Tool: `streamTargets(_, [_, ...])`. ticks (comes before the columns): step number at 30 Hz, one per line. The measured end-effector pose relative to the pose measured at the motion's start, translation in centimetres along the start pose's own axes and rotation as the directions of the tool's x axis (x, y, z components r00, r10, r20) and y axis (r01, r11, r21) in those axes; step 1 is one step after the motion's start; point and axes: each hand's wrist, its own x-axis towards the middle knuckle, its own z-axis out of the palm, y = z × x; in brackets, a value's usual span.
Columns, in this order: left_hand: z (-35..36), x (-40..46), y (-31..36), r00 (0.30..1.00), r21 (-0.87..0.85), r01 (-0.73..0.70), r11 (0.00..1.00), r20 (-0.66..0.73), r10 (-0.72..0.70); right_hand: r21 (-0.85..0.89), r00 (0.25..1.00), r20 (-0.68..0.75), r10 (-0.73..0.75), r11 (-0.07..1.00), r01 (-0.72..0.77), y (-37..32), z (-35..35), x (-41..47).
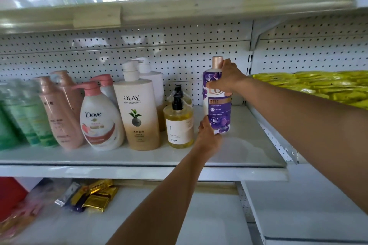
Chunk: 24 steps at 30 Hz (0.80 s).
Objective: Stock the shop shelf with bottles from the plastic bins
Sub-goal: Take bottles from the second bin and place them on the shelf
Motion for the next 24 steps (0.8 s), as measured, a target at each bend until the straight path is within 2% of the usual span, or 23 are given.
streamTargets(3, [-0.9, -1.6, 0.4, 0.998, 0.106, -0.035, 0.994, -0.043, 0.040, -0.124, 0.998, -0.055, -0.008, 0.992, 0.001, -0.1, -0.1, -1.8])
streamTargets(7, [-3.4, -5.1, 1.2, 0.993, 0.206, -0.065, 0.976, -0.088, 0.085, -0.410, 0.969, -0.208, -0.136, 0.911, 0.040, 0.4, -0.6, -6.2])
streamTargets(11, [-6.2, -8.9, 1.5, 0.981, 0.384, -0.121, 0.915, -0.096, 0.170, -0.527, 0.962, -0.172, -0.212, 0.845, 0.092, 1.1, 0.1, -11.3])
streamTargets(14, [-8.4, -11.6, 0.4, 0.987, 0.446, -0.123, 0.887, -0.042, 0.158, -0.621, 0.951, -0.175, -0.255, 0.778, 0.094, 1.5, 1.6, -15.0])
streamTargets(17, [-10.1, -14.4, -1.4, 0.995, 0.473, -0.092, 0.876, 0.021, 0.093, -0.612, 0.951, -0.148, -0.273, 0.780, 0.129, 2.3, 3.4, -18.1])
streamTargets(24, [-12.8, -21.1, -7.3, 0.998, 0.534, 0.004, 0.845, 0.054, -0.039, -0.539, 0.980, -0.006, -0.200, 0.826, 0.166, 2.2, 9.8, -26.1])
